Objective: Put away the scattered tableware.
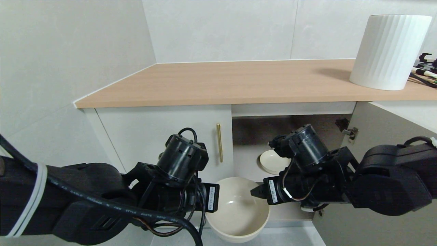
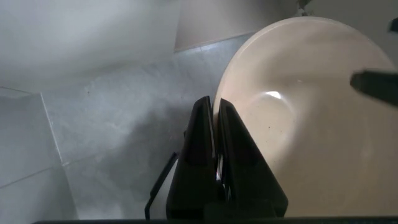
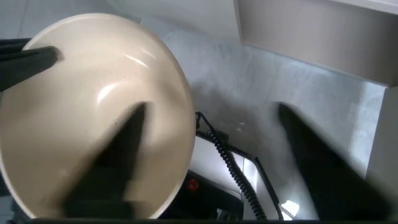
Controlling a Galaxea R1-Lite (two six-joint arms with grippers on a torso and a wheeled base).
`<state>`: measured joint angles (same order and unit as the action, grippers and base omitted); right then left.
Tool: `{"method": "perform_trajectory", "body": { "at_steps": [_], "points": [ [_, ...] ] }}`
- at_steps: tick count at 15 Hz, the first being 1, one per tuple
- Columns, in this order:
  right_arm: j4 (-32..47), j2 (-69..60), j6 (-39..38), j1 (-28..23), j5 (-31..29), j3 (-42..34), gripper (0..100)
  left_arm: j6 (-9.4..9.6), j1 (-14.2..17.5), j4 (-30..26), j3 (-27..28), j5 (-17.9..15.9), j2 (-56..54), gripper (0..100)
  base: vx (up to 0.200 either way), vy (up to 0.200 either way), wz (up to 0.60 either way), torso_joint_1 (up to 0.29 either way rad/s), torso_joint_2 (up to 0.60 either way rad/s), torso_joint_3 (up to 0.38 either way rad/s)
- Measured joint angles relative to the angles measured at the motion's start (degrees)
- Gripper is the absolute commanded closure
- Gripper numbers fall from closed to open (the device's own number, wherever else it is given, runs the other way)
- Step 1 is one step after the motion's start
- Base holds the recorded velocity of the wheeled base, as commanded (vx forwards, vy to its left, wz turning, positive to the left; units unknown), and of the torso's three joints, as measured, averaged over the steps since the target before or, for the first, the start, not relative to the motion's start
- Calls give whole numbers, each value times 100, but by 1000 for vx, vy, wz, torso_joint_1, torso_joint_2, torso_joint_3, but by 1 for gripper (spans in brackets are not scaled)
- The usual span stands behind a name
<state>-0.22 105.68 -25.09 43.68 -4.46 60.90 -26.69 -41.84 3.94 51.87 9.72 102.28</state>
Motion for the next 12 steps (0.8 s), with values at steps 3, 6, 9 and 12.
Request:
{"method": "perform_trajectory", "body": {
  "at_steps": [3,6,9,12],
  "points": [
    [-13,55,-15,65,9,1,100,-9,-11,2,-2,0,-7,100,0,0,0,0,0,0],
    [-11,74,-12,65,9,0,100,-11,-9,5,-2,-1,-10,100,0,0,0,0,0,0],
    [-18,96,-15,69,4,-7,100,-16,-9,0,-2,2,-10,100,0,0,0,0,0,0],
    [-5,135,-15,63,-11,-10,100,-24,-6,16,-6,106,-13,0,0,0,0,0,0,0]
  ]
}}
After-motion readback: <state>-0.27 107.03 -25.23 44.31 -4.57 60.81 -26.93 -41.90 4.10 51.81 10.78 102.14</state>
